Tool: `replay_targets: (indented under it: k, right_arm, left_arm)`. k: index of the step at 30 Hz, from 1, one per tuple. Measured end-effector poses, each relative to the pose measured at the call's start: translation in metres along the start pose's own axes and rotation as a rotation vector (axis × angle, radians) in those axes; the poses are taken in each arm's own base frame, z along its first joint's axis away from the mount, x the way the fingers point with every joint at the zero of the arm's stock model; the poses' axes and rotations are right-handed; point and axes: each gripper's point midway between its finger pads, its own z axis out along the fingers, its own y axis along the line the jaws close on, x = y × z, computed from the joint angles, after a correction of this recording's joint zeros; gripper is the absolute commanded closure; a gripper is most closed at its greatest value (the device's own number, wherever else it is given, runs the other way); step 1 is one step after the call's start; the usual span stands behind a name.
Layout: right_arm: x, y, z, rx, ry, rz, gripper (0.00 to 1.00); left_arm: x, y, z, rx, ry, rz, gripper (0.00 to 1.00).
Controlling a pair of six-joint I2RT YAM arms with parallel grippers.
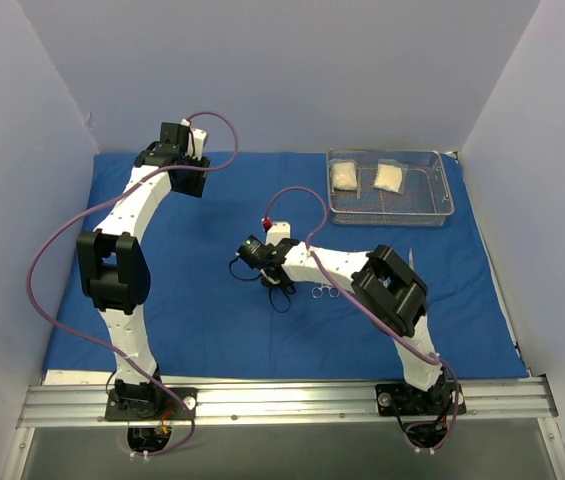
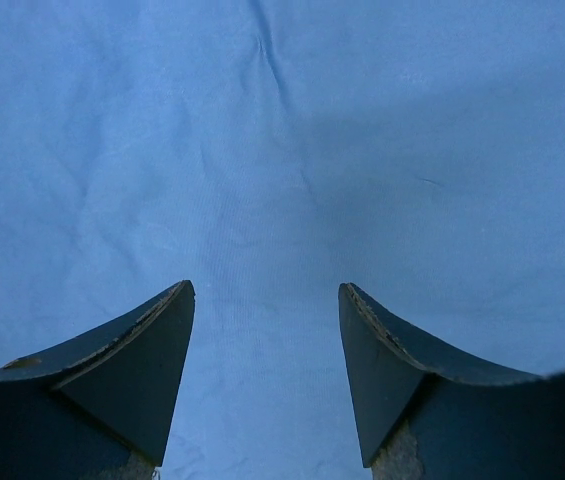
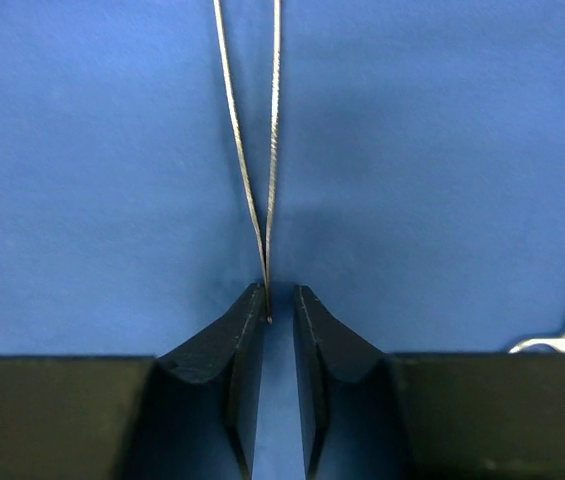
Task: Open and lay out the surgical kit
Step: Place the medical item in the surgical kit, then pick up the medical item from the container.
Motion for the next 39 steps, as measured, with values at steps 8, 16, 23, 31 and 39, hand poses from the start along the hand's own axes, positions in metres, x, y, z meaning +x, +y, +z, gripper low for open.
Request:
replay_targets:
  k: [8,16,23,31,39]
  right_arm:
    - [-0.017,0.005,-0.022,-0.022,-0.015,-0.057,0.72]
    - [-0.112,0.015,-0.086,-0.161,-0.174,-0.005,0.72]
    - [-0.216,-0.082,-0.079,-0.051,-0.28,0.133,0.78]
    - [-0.29,-0.17,-0.039,0.095,-0.318,0.176,0.87]
    - [-0.269,-0.205,0.054,0.153,-0.158,0.142,0.88]
  left_arm:
    - [0.002,0.0,0.001,0.001,0.004,0.015,0.31]
    - [0.002,0.001,0.001,0.001,0.003,0.023,0.31]
    - [0.002,0.008,-0.001,-0.005,0.009,0.033,0.31]
    - [-0.012,0.037,-0.006,0.01,0.014,-0.02,0.31]
    - [0.014,0.051,0.002,0.009,0.111,-0.019,0.31]
